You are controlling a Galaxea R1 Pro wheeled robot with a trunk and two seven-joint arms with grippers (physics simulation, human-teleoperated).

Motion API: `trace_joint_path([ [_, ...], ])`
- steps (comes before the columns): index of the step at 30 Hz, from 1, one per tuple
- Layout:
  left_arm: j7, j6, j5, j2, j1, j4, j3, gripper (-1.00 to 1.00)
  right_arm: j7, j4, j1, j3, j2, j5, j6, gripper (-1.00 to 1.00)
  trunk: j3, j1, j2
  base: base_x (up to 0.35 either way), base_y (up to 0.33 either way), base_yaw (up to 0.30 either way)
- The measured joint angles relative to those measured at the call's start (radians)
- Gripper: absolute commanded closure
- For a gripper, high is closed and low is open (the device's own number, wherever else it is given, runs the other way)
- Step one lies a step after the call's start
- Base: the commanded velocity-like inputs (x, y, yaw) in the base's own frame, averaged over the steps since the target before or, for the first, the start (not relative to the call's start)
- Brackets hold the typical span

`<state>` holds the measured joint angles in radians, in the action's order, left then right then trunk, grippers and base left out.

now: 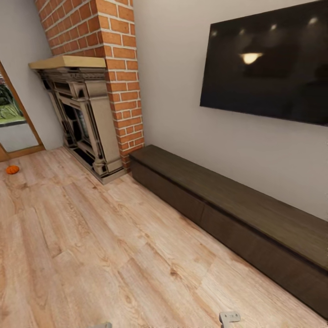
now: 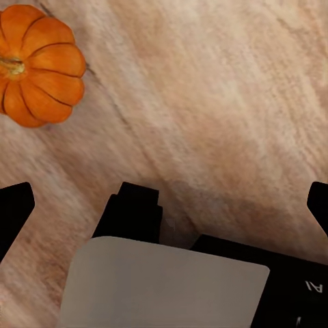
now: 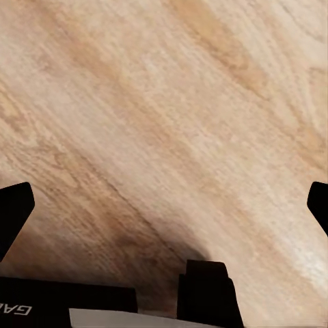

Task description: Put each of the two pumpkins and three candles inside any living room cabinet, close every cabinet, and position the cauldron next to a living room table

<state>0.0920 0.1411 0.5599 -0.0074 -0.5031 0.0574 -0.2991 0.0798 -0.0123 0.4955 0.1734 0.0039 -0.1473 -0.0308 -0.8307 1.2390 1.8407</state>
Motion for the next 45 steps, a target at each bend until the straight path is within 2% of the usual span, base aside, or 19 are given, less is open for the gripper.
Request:
trace_joint_path([
  [12, 0.0, 0.0, 0.0, 0.001, 0.0, -0.001, 0.0, -1.0, 0.0, -0.001, 0.0, 0.0, -0.004, 0.001, 0.003, -1.0, -0.019, 0.0, 0.0, 0.0, 0.0, -0.003],
  [32, -0.009, 0.003, -0.001, -0.012, 0.009, -0.001, -0.001, -1.0, 0.0, 0.0, 0.0, -0.001, 0.001, 0.0, 0.0, -1.0, -0.051, 0.0, 0.0, 0.0, 0.0, 0.0],
  [45, -0.011, 0.0, -0.005, -0.013, 0.014, -0.002, -0.002, -1.0, 0.001, -0.002, 0.0, 0.0, 0.002, 0.001, -0.034, -1.0, -0.07, 0.0, 0.0, 0.0, 0.0, -0.042],
])
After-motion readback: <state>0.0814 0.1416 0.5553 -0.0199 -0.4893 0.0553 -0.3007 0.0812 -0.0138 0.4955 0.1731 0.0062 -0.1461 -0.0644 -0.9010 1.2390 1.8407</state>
